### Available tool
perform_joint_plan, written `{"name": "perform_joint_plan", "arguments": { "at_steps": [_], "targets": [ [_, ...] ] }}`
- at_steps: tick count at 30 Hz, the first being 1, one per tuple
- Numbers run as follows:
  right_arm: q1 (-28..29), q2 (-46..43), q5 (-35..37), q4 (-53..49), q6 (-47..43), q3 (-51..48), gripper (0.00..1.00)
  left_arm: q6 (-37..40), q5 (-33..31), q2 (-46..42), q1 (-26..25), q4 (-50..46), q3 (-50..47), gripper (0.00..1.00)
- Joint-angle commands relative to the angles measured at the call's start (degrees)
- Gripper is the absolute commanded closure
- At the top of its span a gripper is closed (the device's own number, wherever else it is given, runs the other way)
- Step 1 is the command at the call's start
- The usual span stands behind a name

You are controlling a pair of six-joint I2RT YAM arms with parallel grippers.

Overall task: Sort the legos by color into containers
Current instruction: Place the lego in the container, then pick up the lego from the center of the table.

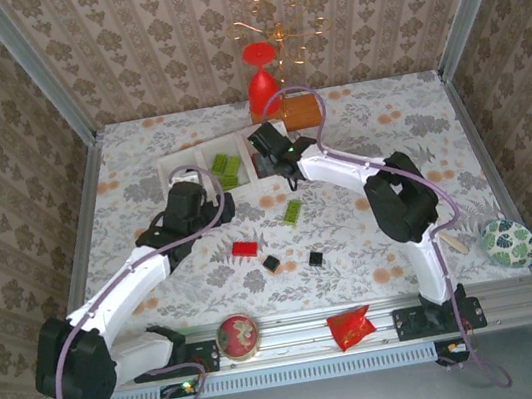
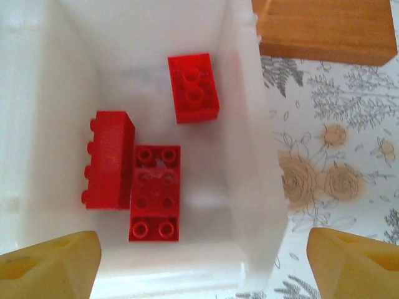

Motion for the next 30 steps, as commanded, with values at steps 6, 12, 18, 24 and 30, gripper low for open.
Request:
{"name": "perform_joint_plan", "arguments": {
  "at_steps": [6, 12, 18, 24, 30],
  "targets": [
    [1.9, -11.8, 0.3, 0.8, 5.3, -10.5, 0.08, 2.0, 0.8, 5.7, -5.9, 4.1, 4.1, 0.02],
    [2.4, -19.5, 2.0, 0.2, 10.6, -21.0, 0.06, 2.6, 2.9, 12.2, -10.3, 6.3, 7.4, 0.05],
    [2.4, -27.7, 5.3, -2.1, 15.0, -30.2, 0.0, 4.2, 5.3, 19.8, -13.5, 6.0, 12.2, 0.12],
    [2.4, -34.1, 13.5, -9.2, 22.4, -35.7, 0.0, 4.0, 8.2, 27.1, -14.6, 3.4, 17.0, 0.18],
    [1.4, -39.0, 15.8, -11.1, 26.4, -39.7, 0.0, 4.1, 10.9, 32.8, -15.2, 1.5, 20.6, 0.25]
  ]
}}
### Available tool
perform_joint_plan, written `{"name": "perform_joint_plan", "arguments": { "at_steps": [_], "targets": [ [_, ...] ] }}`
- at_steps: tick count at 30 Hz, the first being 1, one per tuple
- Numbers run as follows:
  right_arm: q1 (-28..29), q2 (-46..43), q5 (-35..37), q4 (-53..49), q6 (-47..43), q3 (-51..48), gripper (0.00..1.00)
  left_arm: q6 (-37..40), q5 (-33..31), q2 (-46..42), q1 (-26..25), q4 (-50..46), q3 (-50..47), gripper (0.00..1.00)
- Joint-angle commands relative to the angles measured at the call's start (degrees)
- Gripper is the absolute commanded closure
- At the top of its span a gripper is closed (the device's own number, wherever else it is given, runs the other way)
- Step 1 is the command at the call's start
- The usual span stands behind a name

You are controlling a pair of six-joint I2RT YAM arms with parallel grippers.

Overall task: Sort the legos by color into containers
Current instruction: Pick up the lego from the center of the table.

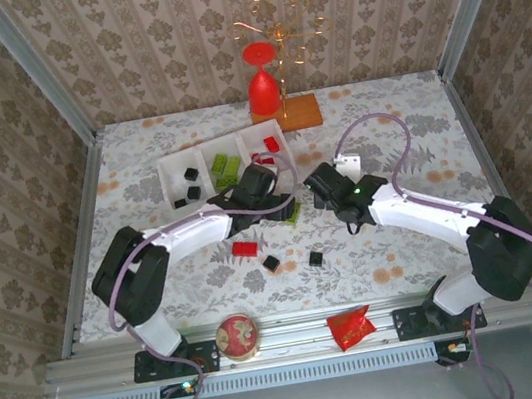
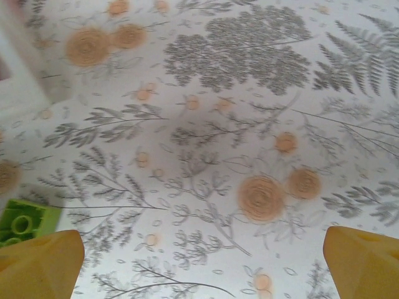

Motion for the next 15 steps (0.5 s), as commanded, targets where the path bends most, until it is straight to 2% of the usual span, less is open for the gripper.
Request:
{"name": "perform_joint_plan", "arguments": {
  "at_steps": [1, 15],
  "targets": [
    [-0.6, -2.0, 5.0, -3.4, 4.8, -1.3, 0.0, 1.1, 2.4, 2.6, -0.8, -3.0, 3.1, 0.26],
    [-1.0, -3.6, 6.3, -4.4, 5.7, -1.8, 0.0, 3.7, 3.5, 9.8, -2.4, -7.8, 8.3, 0.28]
  ]
}}
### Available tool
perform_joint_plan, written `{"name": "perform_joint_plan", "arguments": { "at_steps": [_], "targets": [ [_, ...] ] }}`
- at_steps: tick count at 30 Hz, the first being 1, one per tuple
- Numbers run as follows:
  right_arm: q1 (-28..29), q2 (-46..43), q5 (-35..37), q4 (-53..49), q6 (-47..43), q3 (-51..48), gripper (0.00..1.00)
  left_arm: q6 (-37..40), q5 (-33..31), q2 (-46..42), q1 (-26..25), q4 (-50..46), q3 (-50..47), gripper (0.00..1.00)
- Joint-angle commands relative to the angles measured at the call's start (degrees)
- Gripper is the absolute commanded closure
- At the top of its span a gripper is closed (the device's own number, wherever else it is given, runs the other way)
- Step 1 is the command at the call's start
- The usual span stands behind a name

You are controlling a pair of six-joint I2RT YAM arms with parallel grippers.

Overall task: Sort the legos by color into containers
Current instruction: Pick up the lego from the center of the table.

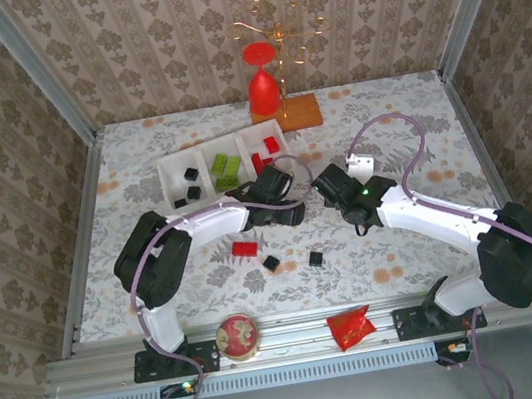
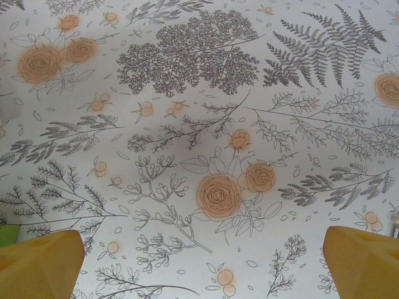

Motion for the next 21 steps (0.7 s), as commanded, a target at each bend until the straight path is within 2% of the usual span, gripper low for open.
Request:
{"name": "perform_joint_plan", "arguments": {
  "at_steps": [1, 8, 11, 21],
  "targets": [
    [-0.3, -0.9, 3.3, -1.3, 2.3, -0.3, 0.0, 2.3, 1.3, 1.8, -0.7, -3.0, 2.2, 0.28],
    [-0.2, -0.2, 3.2, -1.2, 2.3, 0.1, 0.0, 3.1, 0.5, 4.3, -1.4, -5.0, 3.8, 0.29],
    [-0.2, -0.2, 3.1, -1.3, 2.3, 0.4, 0.0, 3.1, -0.1, 5.2, -1.4, -5.9, 4.4, 0.33],
    [-0.3, 2.3, 2.9, -1.7, 1.9, 2.0, 0.0, 2.9, -1.5, 5.5, -1.4, -6.3, 4.6, 0.61]
  ]
}}
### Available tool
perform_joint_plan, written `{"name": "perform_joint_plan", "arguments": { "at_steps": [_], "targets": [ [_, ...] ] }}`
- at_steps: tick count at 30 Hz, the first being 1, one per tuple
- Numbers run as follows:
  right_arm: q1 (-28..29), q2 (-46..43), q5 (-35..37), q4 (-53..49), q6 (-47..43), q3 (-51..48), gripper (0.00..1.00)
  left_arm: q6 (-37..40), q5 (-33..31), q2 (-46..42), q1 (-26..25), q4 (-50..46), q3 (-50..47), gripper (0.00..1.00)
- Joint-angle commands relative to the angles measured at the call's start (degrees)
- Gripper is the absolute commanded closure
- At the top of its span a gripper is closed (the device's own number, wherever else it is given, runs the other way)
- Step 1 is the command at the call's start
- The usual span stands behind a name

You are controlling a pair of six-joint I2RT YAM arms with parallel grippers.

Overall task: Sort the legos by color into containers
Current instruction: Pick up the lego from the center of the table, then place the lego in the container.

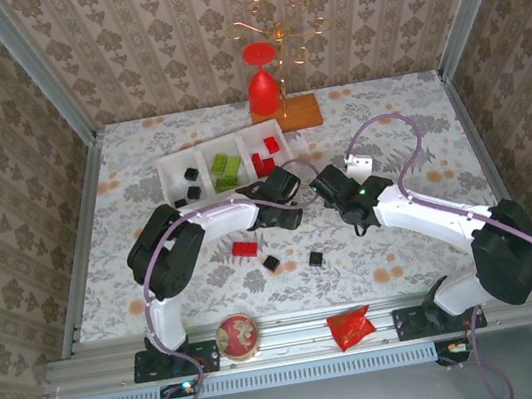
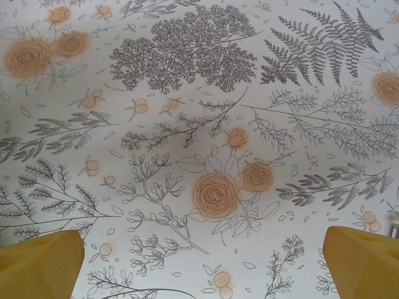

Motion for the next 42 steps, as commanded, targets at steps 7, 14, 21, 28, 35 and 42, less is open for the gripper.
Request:
{"name": "perform_joint_plan", "arguments": {
  "at_steps": [7, 14, 21, 28, 35, 42],
  "targets": [
    [-0.2, 0.9, 2.5, -1.7, 1.7, 2.5, 0.0, 0.0, -3.2, -2.5, -0.1, -0.9, -0.7, 0.73],
    [-0.2, 0.6, 2.1, -1.0, 1.7, 2.2, 0.0, -0.1, -7.1, -10.3, 1.3, 0.4, -4.6, 0.76],
    [0.0, 0.1, 0.1, 1.5, 0.2, 1.8, 0.0, -0.1, -10.9, -19.2, 5.0, 0.5, -8.6, 0.76],
    [0.7, 1.8, -2.0, 3.2, -1.5, 2.5, 0.0, 0.7, -11.3, -24.5, 12.0, 1.0, -10.0, 0.76],
    [1.9, 4.2, -4.1, 5.1, -2.9, 3.9, 0.0, 3.1, -9.5, -21.3, 18.6, 1.9, -6.4, 0.76],
    [4.0, 6.2, -4.9, 5.3, -4.1, 5.2, 0.0, 4.7, -7.5, -15.3, 21.6, 2.7, -0.5, 0.75]
  ]
}}
